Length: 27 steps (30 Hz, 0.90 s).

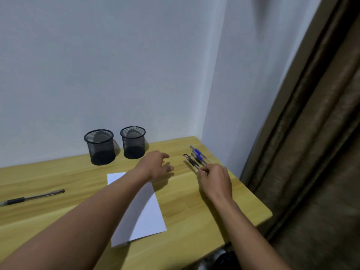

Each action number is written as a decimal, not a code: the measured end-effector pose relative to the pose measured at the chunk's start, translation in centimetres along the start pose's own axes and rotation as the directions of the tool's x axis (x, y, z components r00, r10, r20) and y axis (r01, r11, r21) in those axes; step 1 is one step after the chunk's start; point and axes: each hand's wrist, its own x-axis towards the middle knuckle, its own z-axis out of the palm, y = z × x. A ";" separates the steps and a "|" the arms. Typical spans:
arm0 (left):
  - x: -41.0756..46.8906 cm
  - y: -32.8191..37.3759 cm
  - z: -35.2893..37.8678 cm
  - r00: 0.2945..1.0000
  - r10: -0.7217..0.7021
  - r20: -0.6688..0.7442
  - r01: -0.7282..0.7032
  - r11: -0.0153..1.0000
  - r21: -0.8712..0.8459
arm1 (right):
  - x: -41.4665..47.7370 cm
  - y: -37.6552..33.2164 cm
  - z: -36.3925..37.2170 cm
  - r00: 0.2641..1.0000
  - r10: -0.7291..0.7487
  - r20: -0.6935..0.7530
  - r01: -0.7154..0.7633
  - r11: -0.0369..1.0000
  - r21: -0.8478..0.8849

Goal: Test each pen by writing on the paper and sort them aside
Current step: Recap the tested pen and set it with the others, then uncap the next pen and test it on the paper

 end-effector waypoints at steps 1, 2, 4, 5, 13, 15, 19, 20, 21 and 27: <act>0.6 0.1 0.4 1.000 -0.001 0.020 0.000 0.999 0.039 | 0.1 0.1 0.3 1.000 0.000 0.002 0.000 0.999 -0.038; 1.1 0.2 0.8 0.999 -0.004 0.038 0.001 0.997 0.073 | 0.2 0.3 0.6 1.000 -0.003 0.007 0.003 0.998 -0.068; 1.9 0.4 1.5 0.997 -0.011 0.071 0.003 0.993 0.121 | 0.4 0.5 1.3 1.000 -0.017 0.021 0.019 0.993 -0.116; 2.3 0.6 1.8 0.996 -0.018 0.090 0.006 0.990 0.138 | 0.5 0.6 1.6 0.999 -0.021 0.026 0.025 0.990 -0.138; 3.1 1.0 2.7 0.987 -0.010 0.158 -0.032 0.965 0.261 | 0.5 1.2 2.4 0.997 -0.045 0.056 0.055 0.977 -0.204; 3.0 0.9 2.5 0.987 -0.019 0.162 -0.022 0.968 0.251 | 0.5 0.9 2.0 0.997 -0.054 0.046 0.062 0.982 -0.178; 1.7 0.3 1.5 0.994 -0.017 0.110 -0.001 0.986 0.164 | 0.3 -0.2 0.9 0.994 -0.085 0.067 0.092 0.989 -0.113; 1.2 0.1 1.0 0.996 -0.011 0.094 -0.004 0.988 0.154 | 0.2 -0.8 0.6 0.991 -0.100 0.085 0.108 0.989 -0.100; 0.6 -0.1 0.4 0.997 -0.008 0.076 -0.003 0.989 0.145 | 0.1 -1.4 0.3 0.987 -0.118 0.110 0.129 0.987 -0.093; -5.3 -3.7 -4.3 0.997 -0.021 -0.076 0.030 0.992 0.121 | -1.1 -7.2 0.2 0.929 -0.286 0.234 0.303 0.952 -0.038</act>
